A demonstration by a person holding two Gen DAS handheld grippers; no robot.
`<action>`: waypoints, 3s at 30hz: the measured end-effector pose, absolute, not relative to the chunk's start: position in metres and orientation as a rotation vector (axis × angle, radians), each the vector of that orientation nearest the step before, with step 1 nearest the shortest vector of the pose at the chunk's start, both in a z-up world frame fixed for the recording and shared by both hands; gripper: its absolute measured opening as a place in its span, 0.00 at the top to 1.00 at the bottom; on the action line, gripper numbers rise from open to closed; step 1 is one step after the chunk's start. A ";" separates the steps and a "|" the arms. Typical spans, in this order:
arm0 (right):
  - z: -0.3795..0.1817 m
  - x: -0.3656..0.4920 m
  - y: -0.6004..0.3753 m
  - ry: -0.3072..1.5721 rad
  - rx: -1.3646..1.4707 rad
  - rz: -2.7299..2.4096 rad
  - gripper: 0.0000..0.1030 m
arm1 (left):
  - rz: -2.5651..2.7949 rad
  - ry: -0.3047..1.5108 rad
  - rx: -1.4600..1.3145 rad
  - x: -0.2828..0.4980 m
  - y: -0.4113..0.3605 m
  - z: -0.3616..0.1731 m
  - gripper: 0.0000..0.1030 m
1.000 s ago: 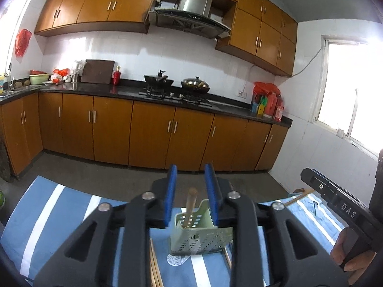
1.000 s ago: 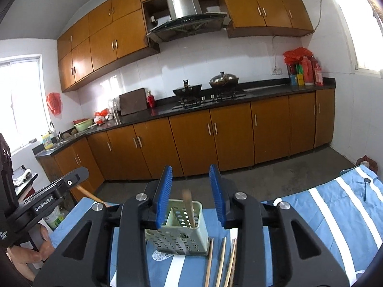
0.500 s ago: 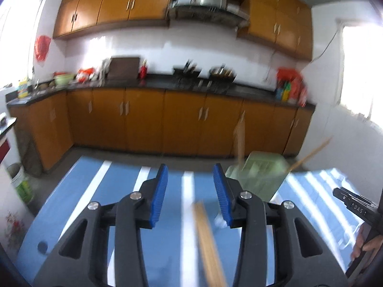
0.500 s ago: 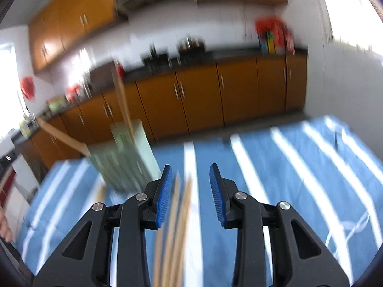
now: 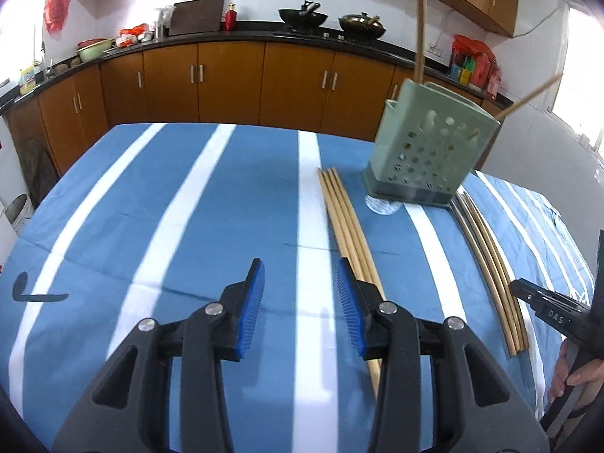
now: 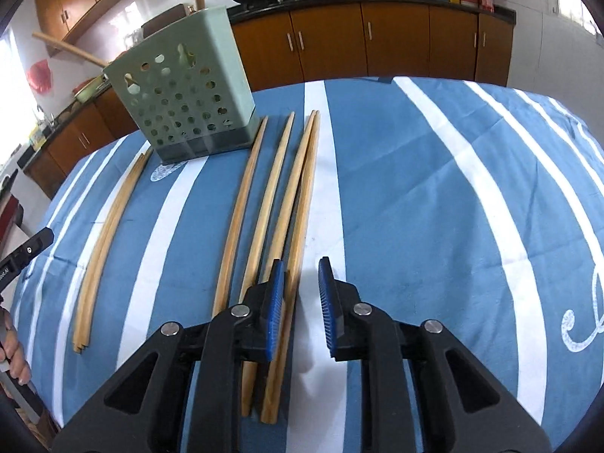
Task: Organize utensils
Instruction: 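Close the right tool on a loose chopstick while the left tool grasps another chopstick, then lift both held chopsticks and carry them above the green holder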
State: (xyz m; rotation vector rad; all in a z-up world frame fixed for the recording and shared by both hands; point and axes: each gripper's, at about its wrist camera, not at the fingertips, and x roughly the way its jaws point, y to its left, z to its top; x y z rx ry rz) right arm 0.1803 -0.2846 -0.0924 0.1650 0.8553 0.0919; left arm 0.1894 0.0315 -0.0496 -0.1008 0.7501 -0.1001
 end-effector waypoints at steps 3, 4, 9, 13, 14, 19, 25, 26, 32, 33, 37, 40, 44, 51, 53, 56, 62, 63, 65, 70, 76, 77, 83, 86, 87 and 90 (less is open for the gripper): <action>-0.092 0.181 -0.289 0.854 0.163 0.065 0.93 | -0.130 0.769 -0.102 0.192 0.022 -0.053 0.61; -0.093 0.182 -0.293 0.852 0.176 0.047 0.93 | -0.141 0.776 -0.100 0.193 0.019 -0.055 0.62; -0.094 0.182 -0.309 0.846 0.207 0.007 0.93 | -0.189 0.803 -0.086 0.192 0.004 -0.064 0.65; -0.093 0.180 -0.309 0.846 0.195 0.007 0.93 | -0.192 0.835 -0.060 0.194 -0.003 -0.072 0.71; -0.093 0.180 -0.309 0.846 0.196 0.008 0.93 | -0.193 0.842 -0.063 0.195 -0.003 -0.074 0.73; -0.093 0.180 -0.308 0.846 0.196 0.009 0.93 | -0.190 0.873 -0.043 0.196 -0.007 -0.083 0.77; -0.093 0.180 -0.308 0.847 0.194 0.008 0.93 | -0.164 0.886 -0.039 0.200 -0.006 -0.085 0.81; -0.093 0.180 -0.307 0.847 0.190 0.007 0.93 | -0.159 0.887 -0.035 0.200 -0.006 -0.086 0.81; -0.093 0.177 -0.299 0.850 0.159 0.021 0.92 | -0.138 0.889 -0.011 0.205 -0.010 -0.086 0.92; -0.093 0.177 -0.298 0.850 0.156 0.023 0.92 | -0.132 0.889 -0.013 0.206 -0.009 -0.086 0.92; -0.093 0.179 -0.303 0.849 0.161 0.025 0.93 | -0.090 0.892 -0.031 0.216 0.009 -0.085 0.93; -0.093 0.182 -0.313 0.846 0.171 -0.011 0.93 | -0.036 0.891 -0.044 0.223 0.030 -0.085 0.93; -0.094 0.185 -0.322 0.844 0.193 -0.035 0.93 | -0.011 0.885 -0.066 0.229 0.052 -0.084 0.91; -0.093 0.186 -0.318 0.849 0.161 -0.047 0.92 | -0.026 0.884 -0.077 0.229 0.053 -0.084 0.89; -0.093 0.186 -0.319 0.849 0.164 -0.045 0.92 | -0.027 0.885 -0.080 0.228 0.053 -0.084 0.89; -0.094 0.186 -0.320 0.849 0.170 -0.042 0.92 | -0.029 0.885 -0.088 0.228 0.054 -0.084 0.89; -0.093 0.186 -0.319 0.850 0.164 -0.044 0.92 | -0.031 0.884 -0.094 0.227 0.054 -0.085 0.89; -0.093 0.186 -0.319 0.850 0.164 -0.044 0.92 | -0.032 0.884 -0.097 0.227 0.054 -0.085 0.89; -0.093 0.186 -0.319 0.850 0.162 -0.045 0.92 | -0.035 0.883 -0.101 0.227 0.055 -0.085 0.89; -0.093 0.186 -0.319 0.850 0.160 -0.045 0.92 | -0.038 0.883 -0.108 0.227 0.056 -0.085 0.89; -0.094 0.186 -0.319 0.850 0.167 -0.042 0.92 | -0.038 0.882 -0.108 0.227 0.056 -0.085 0.89; -0.094 0.186 -0.319 0.850 0.168 -0.041 0.92 | -0.037 0.883 -0.106 0.226 0.055 -0.085 0.89; -0.094 0.176 -0.319 0.851 0.171 -0.026 0.92 | -0.037 0.888 -0.016 0.218 0.047 -0.085 0.89; -0.095 0.174 -0.321 0.850 0.187 -0.021 0.92 | -0.042 0.888 -0.026 0.215 0.048 -0.085 0.89; -0.095 0.175 -0.321 0.850 0.186 -0.021 0.92 | -0.040 0.888 -0.026 0.215 0.048 -0.085 0.89; -0.095 0.175 -0.323 0.850 0.192 -0.019 0.92 | -0.033 0.888 -0.015 0.215 0.046 -0.085 0.89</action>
